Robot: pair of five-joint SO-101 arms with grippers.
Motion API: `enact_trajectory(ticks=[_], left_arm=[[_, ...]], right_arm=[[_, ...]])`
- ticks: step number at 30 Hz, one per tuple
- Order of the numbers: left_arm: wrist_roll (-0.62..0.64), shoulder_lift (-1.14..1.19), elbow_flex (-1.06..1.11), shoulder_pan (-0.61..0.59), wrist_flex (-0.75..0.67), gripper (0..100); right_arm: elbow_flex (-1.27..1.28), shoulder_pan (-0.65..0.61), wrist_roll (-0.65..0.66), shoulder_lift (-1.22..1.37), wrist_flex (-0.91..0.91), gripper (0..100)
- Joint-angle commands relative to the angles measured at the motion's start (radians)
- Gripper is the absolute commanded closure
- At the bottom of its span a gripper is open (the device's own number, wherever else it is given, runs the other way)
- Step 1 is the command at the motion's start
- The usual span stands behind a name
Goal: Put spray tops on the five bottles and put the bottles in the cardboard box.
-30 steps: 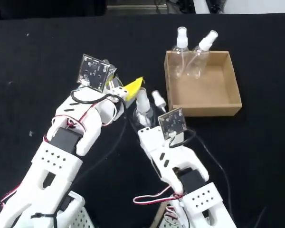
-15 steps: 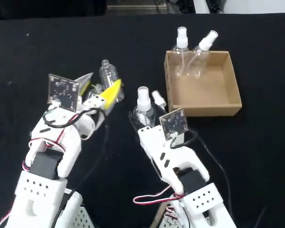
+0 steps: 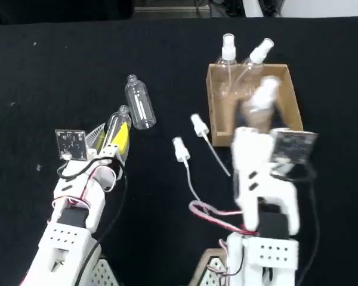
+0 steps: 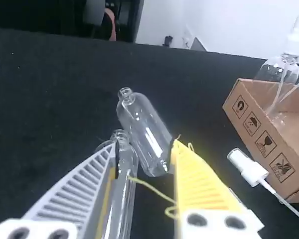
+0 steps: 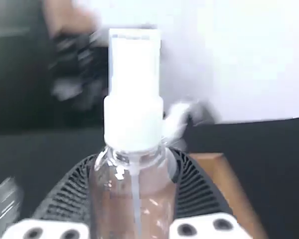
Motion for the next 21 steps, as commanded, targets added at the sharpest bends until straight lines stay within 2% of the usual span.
enact_trajectory(ticks=[1,8,15,21], left_arm=[[0.020,-0.011,-0.002,-0.008,-0.014,83],[0.020,-0.018,0.033,-0.001,-0.018,83],[0.020,-0.015,0.035,-0.001,-0.015,83],[0.028,-0.011,0.035,0.002,-0.015,84]], right_arm=[[-0.147,0.124,0.006,0.053,-0.031,98.8],[-0.374,0.141,0.089,0.460,-0.066,98.7],[-0.401,0.181,0.092,0.835,-0.434,98.7],[-0.409,0.186,0.091,1.069,-0.644,98.7]])
